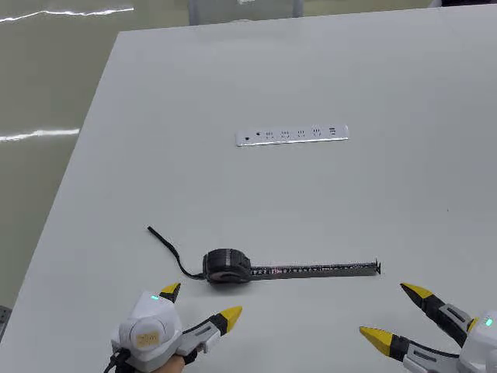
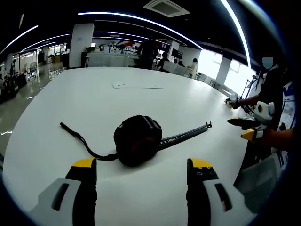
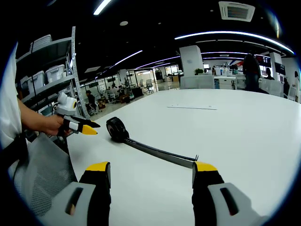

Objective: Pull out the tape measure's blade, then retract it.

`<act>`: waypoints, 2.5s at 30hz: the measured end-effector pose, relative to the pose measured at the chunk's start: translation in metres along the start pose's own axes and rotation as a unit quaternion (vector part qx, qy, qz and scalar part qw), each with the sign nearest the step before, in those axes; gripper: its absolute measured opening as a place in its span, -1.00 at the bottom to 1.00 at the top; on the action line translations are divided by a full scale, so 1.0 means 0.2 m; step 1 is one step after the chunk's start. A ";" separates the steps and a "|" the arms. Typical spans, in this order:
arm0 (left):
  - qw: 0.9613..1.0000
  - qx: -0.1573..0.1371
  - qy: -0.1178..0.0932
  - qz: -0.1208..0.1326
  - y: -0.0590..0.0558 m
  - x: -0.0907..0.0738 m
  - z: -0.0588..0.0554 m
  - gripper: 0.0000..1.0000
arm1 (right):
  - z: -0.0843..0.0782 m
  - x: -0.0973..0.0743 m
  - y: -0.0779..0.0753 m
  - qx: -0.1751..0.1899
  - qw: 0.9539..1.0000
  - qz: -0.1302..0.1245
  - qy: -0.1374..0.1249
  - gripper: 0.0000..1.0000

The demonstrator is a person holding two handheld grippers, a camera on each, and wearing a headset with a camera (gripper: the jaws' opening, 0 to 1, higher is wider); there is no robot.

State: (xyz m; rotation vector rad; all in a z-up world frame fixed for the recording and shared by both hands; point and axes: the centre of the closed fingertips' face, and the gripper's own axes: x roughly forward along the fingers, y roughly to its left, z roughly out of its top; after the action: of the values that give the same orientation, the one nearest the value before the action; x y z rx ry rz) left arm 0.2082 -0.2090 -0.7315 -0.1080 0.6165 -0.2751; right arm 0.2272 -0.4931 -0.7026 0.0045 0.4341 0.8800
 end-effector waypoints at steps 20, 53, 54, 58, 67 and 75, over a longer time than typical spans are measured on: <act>1.000 -0.020 0.007 0.024 0.01 0.07 0.00 0.62 | 0.00 0.05 -0.04 -0.002 1.000 0.008 0.005 0.42; 0.998 -0.021 0.007 0.064 -0.08 0.20 0.07 0.69 | -0.04 0.06 -0.15 0.006 1.000 0.004 0.011 0.41; 0.998 -0.022 0.007 0.066 -0.07 0.20 0.07 0.70 | -0.04 0.06 -0.16 0.006 1.000 0.004 0.011 0.41; 0.997 -0.024 0.006 0.076 -0.06 0.21 0.08 0.71 | -0.04 0.06 -0.15 0.007 1.000 0.004 0.011 0.41; 0.996 -0.037 0.009 0.082 -0.04 0.23 0.07 0.71 | -0.04 0.08 -0.15 0.006 1.000 0.006 0.012 0.40; 0.994 -0.055 0.013 0.090 -0.04 0.27 0.07 0.76 | -0.03 0.11 -0.18 0.003 1.000 0.013 0.013 0.39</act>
State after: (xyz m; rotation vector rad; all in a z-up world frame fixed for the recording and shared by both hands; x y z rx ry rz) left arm 0.2560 -0.2316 -0.7483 -0.1550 0.6623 -0.0687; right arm 0.2633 -0.5005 -0.7216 0.0043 0.4624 0.9043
